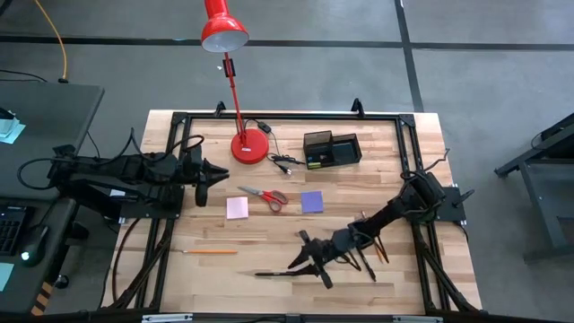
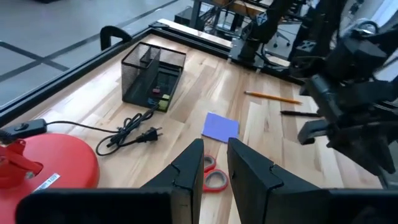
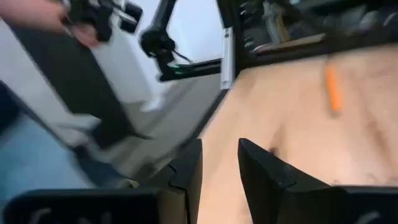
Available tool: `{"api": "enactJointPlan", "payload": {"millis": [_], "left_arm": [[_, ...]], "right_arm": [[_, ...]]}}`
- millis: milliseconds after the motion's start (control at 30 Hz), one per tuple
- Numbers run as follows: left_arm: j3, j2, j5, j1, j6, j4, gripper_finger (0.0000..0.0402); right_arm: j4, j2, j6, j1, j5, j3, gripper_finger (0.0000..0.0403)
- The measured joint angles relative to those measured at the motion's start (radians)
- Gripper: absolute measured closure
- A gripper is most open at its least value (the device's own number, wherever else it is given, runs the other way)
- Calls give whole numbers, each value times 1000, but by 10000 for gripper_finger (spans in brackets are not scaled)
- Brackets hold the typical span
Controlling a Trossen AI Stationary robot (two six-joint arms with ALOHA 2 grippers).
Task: Pick and place office supplies into organizer
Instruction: Put the left black pen into the black desk organizer
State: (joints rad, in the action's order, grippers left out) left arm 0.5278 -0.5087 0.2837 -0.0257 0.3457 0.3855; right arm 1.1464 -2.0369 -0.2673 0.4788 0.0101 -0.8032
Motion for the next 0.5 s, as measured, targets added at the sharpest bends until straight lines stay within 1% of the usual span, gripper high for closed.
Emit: {"api": "enactJointPlan", "payload": {"millis": [67, 100, 133, 233, 267, 400, 500], "left_arm": [[0, -1, 9, 0, 0, 0, 339], [0, -2, 17, 0, -1, 0, 339], [0, -7, 21, 0, -6, 0, 339], [0, -13, 22, 0, -42, 0, 339], [0, -15, 22, 0, -55, 1, 339], [0, -21, -4, 0, -75, 15, 339], [0, -20, -21, 0, -88, 16, 339]], "right_arm": [[-15, 0, 124, 7, -50, 0, 308], [-28, 0, 149, 8, -77, 0, 308], [-47, 0, 153, 8, -103, 0, 308], [-74, 0, 47, 1, -149, 0, 309], [-70, 0, 41, 0, -171, 0, 309], [-13, 0, 149, 12, -286, -22, 317], [-50, -10, 168, 12, -310, -51, 325]]}}
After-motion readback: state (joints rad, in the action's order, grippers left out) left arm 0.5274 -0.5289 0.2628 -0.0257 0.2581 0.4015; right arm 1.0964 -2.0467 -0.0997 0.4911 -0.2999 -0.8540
